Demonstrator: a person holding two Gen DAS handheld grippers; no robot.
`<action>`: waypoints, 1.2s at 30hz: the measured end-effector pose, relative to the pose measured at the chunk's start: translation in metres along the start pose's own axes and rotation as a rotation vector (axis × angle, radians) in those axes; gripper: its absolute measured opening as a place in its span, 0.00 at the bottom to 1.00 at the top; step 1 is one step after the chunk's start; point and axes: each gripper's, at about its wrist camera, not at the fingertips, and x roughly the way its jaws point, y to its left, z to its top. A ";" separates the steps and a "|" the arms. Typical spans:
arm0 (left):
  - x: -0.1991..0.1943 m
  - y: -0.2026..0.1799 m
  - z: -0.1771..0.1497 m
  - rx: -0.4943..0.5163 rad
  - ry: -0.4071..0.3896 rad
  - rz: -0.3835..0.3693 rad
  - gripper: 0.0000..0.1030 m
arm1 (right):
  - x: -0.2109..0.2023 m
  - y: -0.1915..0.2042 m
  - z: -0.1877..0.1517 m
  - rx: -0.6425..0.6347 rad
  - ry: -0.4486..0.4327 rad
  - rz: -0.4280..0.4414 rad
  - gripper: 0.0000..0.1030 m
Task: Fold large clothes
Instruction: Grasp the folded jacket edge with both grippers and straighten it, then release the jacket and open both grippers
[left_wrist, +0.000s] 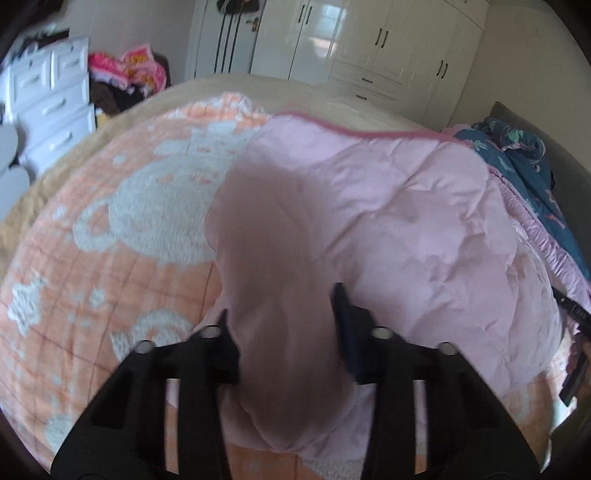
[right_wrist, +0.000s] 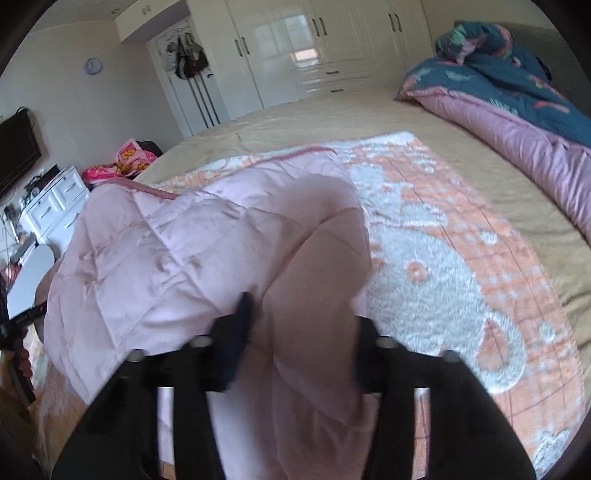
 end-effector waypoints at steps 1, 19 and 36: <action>-0.002 -0.004 0.005 0.006 -0.019 0.012 0.21 | -0.006 0.003 0.004 0.010 -0.044 0.002 0.17; 0.034 -0.013 0.039 0.006 -0.022 0.115 0.22 | 0.021 -0.021 -0.009 0.125 -0.029 -0.133 0.16; -0.019 -0.011 0.034 -0.005 -0.070 0.140 0.70 | -0.055 -0.011 0.004 0.194 -0.154 -0.113 0.96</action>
